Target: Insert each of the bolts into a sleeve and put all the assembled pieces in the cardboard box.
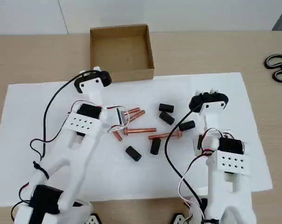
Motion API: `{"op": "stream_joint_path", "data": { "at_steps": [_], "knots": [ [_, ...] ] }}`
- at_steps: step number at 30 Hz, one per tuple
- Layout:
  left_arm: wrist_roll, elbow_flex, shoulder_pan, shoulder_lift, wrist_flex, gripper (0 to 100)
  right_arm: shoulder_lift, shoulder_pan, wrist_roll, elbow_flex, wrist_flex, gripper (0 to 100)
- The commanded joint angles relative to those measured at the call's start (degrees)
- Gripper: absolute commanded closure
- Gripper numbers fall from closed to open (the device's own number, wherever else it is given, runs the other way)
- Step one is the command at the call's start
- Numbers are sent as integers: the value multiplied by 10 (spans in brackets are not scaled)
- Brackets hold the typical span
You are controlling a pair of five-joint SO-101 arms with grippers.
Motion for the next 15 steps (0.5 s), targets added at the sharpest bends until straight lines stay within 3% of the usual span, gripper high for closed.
{"op": "stream_joint_path", "data": {
  "at_steps": [1, 5, 10, 15],
  "knots": [
    [5, 3, -22, -4, -25, 854, 0, 5, -6, -28, -8, 995],
    [18, 27, -33, -4, -57, 855, 0, 5, -6, -28, -8, 995],
    [93, 37, -33, -4, -66, 855, 0, 5, -7, -28, -8, 995],
    [98, 50, -32, -4, -94, 854, 0, 5, -7, -28, -8, 995]
  ]
}}
